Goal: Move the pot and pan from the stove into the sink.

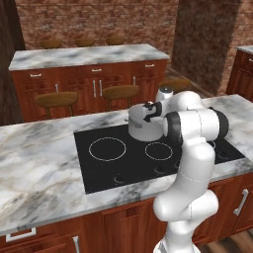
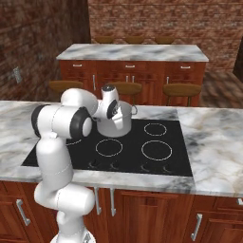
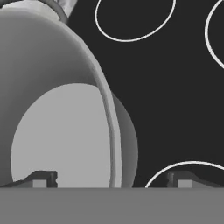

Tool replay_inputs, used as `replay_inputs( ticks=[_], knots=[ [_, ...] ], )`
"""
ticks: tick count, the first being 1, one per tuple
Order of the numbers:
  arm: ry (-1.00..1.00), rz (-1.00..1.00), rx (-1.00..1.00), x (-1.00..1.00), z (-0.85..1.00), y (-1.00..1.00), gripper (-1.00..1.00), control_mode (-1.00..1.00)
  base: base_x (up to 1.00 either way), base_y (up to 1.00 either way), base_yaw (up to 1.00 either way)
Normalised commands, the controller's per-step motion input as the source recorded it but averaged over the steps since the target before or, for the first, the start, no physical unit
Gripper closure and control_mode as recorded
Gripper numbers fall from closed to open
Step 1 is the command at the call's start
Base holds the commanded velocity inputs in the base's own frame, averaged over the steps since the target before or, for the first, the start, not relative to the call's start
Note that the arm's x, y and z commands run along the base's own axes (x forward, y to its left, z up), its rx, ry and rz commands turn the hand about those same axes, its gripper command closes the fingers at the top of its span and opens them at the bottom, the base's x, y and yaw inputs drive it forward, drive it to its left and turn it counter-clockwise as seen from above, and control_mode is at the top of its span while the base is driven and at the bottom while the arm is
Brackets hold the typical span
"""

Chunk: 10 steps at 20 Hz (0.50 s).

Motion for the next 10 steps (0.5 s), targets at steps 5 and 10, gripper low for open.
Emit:
replay_inputs(
  ticks=[5, 10],
  knots=[
    [0.01, 0.00, 0.00, 0.02, -0.01, 0.00, 1.00, -1.00, 0.00, 0.00, 0.00],
    [0.01, 0.00, 0.01, 0.00, 0.13, -0.04, 1.00, -1.00, 0.00, 0.00, 0.00]
  ],
)
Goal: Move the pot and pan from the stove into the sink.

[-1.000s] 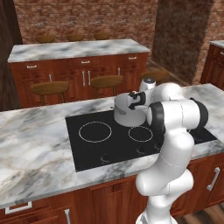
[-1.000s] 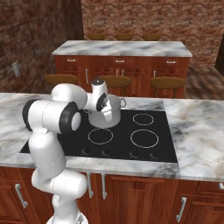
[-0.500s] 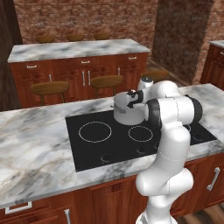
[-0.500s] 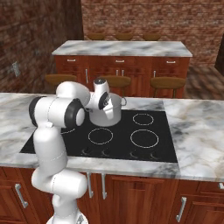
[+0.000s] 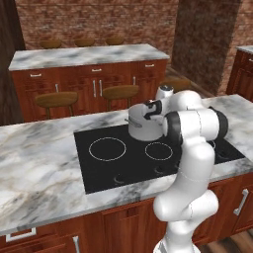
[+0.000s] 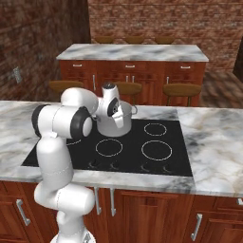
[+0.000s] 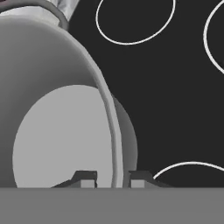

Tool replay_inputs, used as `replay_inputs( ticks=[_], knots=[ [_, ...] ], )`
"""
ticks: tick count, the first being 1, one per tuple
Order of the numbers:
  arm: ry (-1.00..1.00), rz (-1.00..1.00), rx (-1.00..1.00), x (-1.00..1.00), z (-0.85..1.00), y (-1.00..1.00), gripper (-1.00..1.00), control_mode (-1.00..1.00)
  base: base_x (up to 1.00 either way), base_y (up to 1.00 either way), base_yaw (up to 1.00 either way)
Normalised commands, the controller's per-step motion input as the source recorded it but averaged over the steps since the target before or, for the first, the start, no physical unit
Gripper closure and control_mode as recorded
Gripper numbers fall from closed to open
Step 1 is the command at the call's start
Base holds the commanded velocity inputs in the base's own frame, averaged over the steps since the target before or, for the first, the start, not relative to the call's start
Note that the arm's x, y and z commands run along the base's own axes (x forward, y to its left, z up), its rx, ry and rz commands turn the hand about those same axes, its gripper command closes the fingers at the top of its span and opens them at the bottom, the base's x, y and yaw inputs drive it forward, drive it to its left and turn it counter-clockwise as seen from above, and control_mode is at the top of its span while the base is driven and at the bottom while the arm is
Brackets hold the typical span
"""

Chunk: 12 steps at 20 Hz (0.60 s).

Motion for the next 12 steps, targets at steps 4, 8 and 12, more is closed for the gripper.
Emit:
replay_inputs(
  ticks=[4, 8, 12],
  knots=[
    [0.08, 0.00, 0.02, -0.12, 0.39, -0.10, 1.00, -1.00, 0.00, 0.00, 0.00],
    [0.05, 0.02, 0.01, -0.37, 0.47, -0.09, 1.00, -1.00, 0.00, 0.00, 0.00],
    [0.03, 0.06, 0.00, -0.59, 0.46, -0.06, 1.00, -1.00, 0.00, 0.00, 0.00]
  ],
)
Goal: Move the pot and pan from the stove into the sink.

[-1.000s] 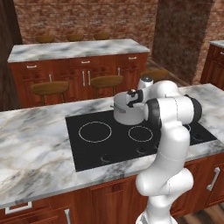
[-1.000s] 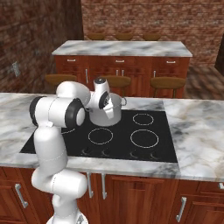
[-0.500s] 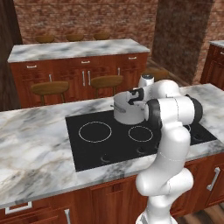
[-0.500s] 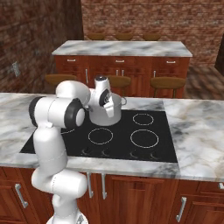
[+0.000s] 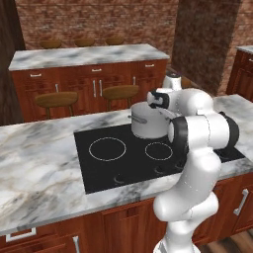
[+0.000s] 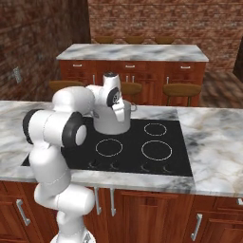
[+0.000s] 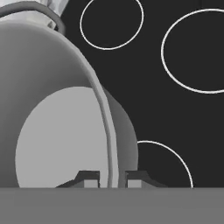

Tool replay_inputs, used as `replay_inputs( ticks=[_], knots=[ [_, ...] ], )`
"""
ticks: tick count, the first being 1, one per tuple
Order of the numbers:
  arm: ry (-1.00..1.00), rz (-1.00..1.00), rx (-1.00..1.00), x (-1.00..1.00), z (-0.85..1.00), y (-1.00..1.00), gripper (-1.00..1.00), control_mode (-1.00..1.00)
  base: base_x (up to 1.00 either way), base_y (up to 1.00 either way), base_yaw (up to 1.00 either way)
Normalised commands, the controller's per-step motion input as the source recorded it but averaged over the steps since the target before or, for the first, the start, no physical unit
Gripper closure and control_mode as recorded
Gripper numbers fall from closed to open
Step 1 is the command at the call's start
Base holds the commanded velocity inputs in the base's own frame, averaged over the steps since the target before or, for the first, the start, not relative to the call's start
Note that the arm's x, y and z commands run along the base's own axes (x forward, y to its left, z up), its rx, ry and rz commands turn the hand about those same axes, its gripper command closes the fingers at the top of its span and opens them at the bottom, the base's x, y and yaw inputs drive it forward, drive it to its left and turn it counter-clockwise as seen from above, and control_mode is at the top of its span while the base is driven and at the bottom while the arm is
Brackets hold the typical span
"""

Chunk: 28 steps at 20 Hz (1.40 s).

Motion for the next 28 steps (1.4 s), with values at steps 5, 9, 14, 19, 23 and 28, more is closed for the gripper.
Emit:
replay_inputs(
  ticks=[5, 9, 14, 19, 23, 28],
  knots=[
    [0.00, 0.08, 0.00, -0.81, 0.41, -0.02, 1.00, -1.00, 0.00, 0.00, 0.00],
    [-0.04, 0.11, 0.00, -0.99, 0.31, 0.00, 1.00, -1.00, 0.00, 0.00, 0.00],
    [-0.05, 0.11, 0.00, -0.99, 0.28, 0.00, 1.00, -1.00, 0.00, 0.00, 0.00],
    [-0.07, 0.10, 0.00, -1.00, 0.27, 0.00, 1.00, -1.00, 0.00, 0.00, 0.00],
    [-0.08, 0.09, 0.00, -0.99, 0.26, 0.00, 1.00, -1.00, 0.00, 0.00, 0.00],
    [-0.18, 0.09, 0.00, -0.90, 0.22, 0.00, 1.00, -1.00, 0.00, 0.00, 0.00]
  ],
)
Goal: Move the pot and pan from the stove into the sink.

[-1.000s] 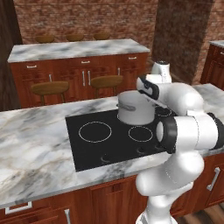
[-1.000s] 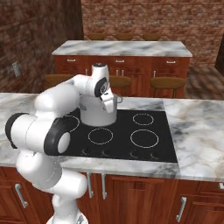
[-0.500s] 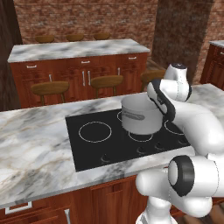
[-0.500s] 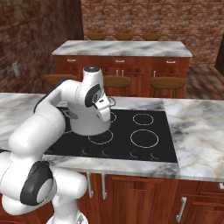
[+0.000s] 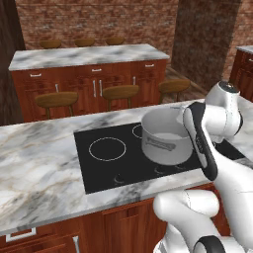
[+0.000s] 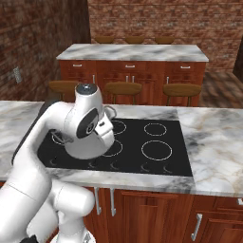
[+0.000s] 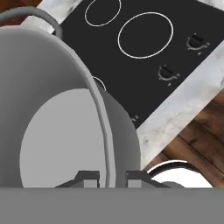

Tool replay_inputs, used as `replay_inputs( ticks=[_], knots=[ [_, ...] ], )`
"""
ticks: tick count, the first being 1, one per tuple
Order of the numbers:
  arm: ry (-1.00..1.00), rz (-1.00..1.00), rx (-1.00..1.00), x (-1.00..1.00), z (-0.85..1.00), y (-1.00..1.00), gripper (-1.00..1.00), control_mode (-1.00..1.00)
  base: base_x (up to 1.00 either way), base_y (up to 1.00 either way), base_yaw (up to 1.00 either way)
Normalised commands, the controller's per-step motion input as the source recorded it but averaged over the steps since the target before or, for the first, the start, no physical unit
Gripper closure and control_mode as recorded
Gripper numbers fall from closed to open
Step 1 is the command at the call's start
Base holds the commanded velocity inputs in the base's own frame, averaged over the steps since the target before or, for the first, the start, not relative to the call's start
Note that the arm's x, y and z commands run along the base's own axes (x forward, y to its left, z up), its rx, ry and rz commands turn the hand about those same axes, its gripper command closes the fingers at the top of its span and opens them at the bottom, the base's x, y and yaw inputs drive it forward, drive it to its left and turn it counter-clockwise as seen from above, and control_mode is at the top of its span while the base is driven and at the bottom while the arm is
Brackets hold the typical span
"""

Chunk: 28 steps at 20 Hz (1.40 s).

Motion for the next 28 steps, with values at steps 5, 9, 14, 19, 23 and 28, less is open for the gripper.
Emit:
replay_inputs(
  ticks=[5, 9, 14, 19, 23, 28],
  knots=[
    [-0.37, 0.07, -0.01, -0.70, 0.08, 0.00, 1.00, -1.00, 0.00, 0.00, 0.00],
    [-0.20, 0.02, -0.01, -0.28, 0.00, -0.01, 1.00, -1.00, 0.00, 0.00, 0.00],
    [0.00, 0.00, 0.00, 0.00, 0.00, 0.00, 1.00, -1.00, 0.00, 0.00, 0.00],
    [0.00, 0.00, 0.00, -0.11, -0.02, 0.00, 1.00, 1.00, -0.07, 0.00, 0.00],
    [0.00, 0.00, 0.00, 0.00, 0.00, 0.00, 1.00, 1.00, -0.51, -0.01, 0.00],
    [0.00, 0.00, 0.00, 0.00, 0.00, 0.00, 1.00, 1.00, -0.48, -0.18, -0.10]
  ],
)
